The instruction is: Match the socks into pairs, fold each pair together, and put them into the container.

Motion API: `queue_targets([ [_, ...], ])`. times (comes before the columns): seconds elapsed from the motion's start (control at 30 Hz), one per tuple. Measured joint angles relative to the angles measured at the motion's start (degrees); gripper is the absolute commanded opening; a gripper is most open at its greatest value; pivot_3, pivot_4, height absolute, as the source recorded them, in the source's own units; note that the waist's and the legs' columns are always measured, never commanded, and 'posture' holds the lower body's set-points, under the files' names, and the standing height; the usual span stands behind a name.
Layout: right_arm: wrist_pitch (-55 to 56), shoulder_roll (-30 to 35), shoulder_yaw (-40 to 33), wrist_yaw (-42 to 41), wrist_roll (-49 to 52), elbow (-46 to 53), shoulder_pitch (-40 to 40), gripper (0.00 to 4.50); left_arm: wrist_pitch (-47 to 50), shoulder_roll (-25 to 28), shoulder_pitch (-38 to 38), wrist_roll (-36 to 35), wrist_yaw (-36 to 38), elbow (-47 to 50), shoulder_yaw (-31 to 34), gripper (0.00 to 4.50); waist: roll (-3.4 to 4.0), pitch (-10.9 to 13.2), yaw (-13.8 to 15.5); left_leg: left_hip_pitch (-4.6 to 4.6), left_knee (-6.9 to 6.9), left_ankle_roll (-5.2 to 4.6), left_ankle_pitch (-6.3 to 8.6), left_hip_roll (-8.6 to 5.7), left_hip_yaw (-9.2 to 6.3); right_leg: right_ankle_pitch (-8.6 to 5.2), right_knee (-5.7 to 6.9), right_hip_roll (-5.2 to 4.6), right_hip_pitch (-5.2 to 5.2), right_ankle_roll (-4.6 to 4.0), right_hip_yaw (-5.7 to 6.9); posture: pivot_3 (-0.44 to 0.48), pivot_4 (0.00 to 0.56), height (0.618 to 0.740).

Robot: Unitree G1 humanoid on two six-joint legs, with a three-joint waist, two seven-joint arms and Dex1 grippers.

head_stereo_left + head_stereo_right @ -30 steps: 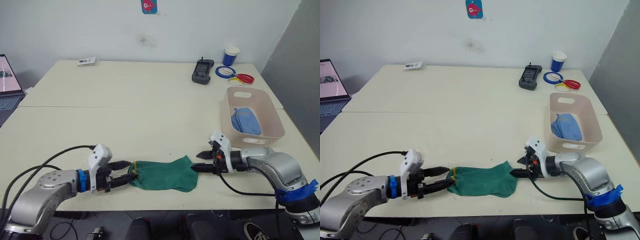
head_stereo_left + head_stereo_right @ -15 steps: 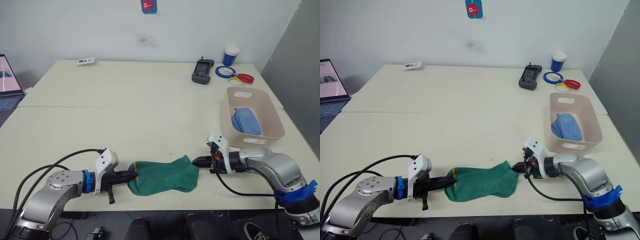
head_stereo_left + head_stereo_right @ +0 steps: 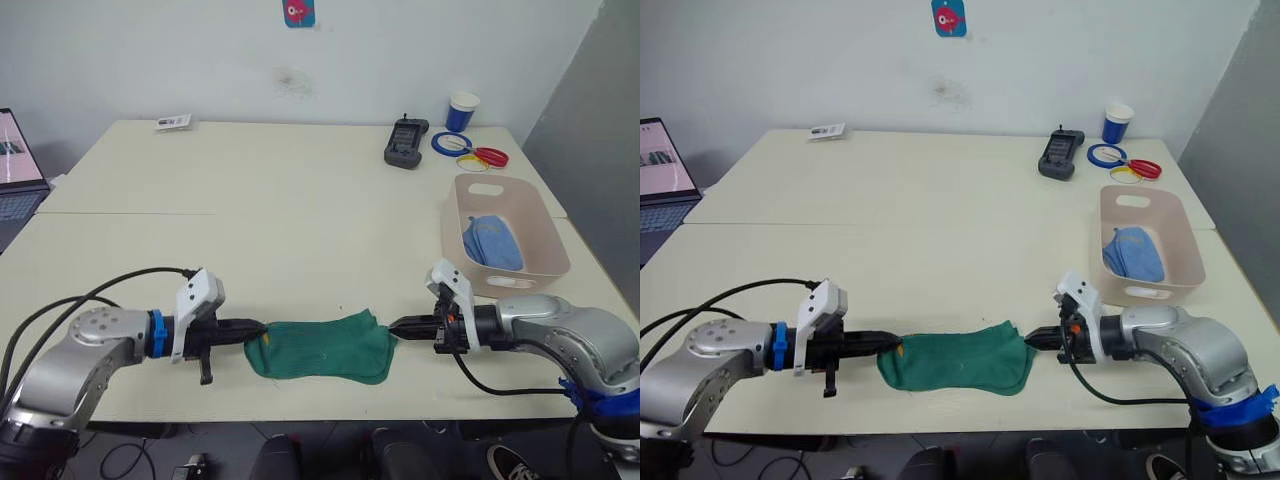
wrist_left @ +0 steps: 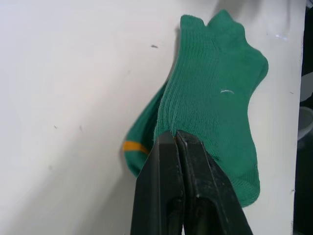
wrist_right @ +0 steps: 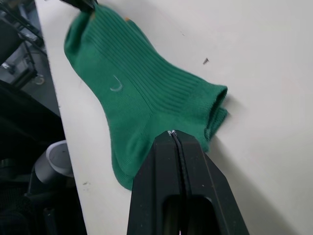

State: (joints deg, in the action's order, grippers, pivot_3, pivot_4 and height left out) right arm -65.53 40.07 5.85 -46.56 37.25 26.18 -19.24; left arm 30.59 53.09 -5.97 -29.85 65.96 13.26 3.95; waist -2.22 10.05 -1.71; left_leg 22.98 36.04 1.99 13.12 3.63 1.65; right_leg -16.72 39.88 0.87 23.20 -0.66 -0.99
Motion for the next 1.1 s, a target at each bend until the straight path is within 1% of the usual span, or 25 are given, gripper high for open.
queue_targets([
  [0.1,0.09,-0.04,0.02,1.00,-0.16,-0.19,0.50,0.62,-0.24,0.35,-0.64,1.39,1.23,-0.65,-1.84,0.00,0.01,0.00,-0.20,-0.01,-0.01,0.00,0.00,-0.01,-0.01,0.00,0.00,0.01,0.02,0.00,-0.07,0.000,0.150,0.740],
  [0.23,0.86,-1.97,0.47,3.23,-1.18,-2.18,0.31,2.01,-0.66,0.27,-0.67,2.03,2.17,-0.66,-2.88,0.00,0.01,0.00,-0.14,0.00,-0.02,0.00,0.00,0.00,0.01,0.00,0.00,0.06,0.02,-0.01,0.01,0.000,0.150,0.740],
  [0.47,1.43,-4.38,2.35,4.91,-2.38,-4.10,-0.11,2.01,-0.83,-0.08,-1.60,2.27,2.23,-1.43,-3.53,0.00,0.01,0.00,-0.12,0.01,-0.01,0.00,0.00,0.01,0.00,0.00,0.00,0.05,0.02,0.00,-0.03,0.000,0.150,0.740],
  [0.5,1.43,-4.41,2.44,4.97,-2.40,-4.10,-0.30,1.62,-0.84,-0.07,-1.65,2.30,2.23,-1.69,-3.53,0.00,0.01,0.00,-0.11,0.01,-0.01,0.00,0.00,0.00,0.00,0.00,0.00,0.05,0.02,0.00,-0.03,0.000,0.150,0.740],
  [0.53,1.50,-4.39,2.60,4.97,-2.51,-4.10,-0.42,1.39,-0.85,-0.08,-1.65,2.31,2.23,-1.78,-3.53,0.00,0.01,0.00,-0.12,0.01,-0.01,0.00,0.00,0.01,0.00,0.00,0.00,0.05,0.02,0.00,-0.02,0.000,0.150,0.740],
  [0.67,1.82,-4.33,3.20,4.52,-2.54,-4.10,-0.44,0.04,-0.85,-0.13,-1.54,2.31,2.19,-1.80,-3.53,0.00,0.01,0.00,-0.11,0.01,-0.01,0.00,0.00,0.02,0.00,0.00,0.00,0.05,0.02,0.00,-0.01,0.000,0.150,0.740],
  [0.93,0.75,-3.71,2.74,4.02,-1.31,-3.88,-0.47,0.04,-0.93,-0.14,-0.97,2.29,2.19,-1.80,-3.53,0.00,0.01,0.00,-0.11,0.01,-0.01,0.00,0.00,0.02,0.00,0.00,0.00,0.05,0.02,0.00,-0.02,0.000,0.150,0.740],
  [1.0,-0.70,-3.18,1.69,3.98,0.33,-2.99,-0.39,0.04,-0.82,-0.14,-1.76,2.28,2.24,-1.87,-3.57,0.00,0.01,0.01,-0.08,0.02,-0.01,0.00,0.00,0.02,0.00,0.00,0.00,0.05,0.02,0.00,0.01,0.000,0.150,0.740],
  [1.1,-4.51,-2.62,-1.92,4.35,4.18,0.63,0.37,0.04,-0.69,0.03,-4.16,2.34,2.79,-2.22,-3.70,0.00,0.00,0.00,-0.02,0.03,-0.01,0.00,0.00,0.01,0.00,0.00,-0.01,0.05,0.02,0.00,0.02,0.000,0.150,0.740],
])
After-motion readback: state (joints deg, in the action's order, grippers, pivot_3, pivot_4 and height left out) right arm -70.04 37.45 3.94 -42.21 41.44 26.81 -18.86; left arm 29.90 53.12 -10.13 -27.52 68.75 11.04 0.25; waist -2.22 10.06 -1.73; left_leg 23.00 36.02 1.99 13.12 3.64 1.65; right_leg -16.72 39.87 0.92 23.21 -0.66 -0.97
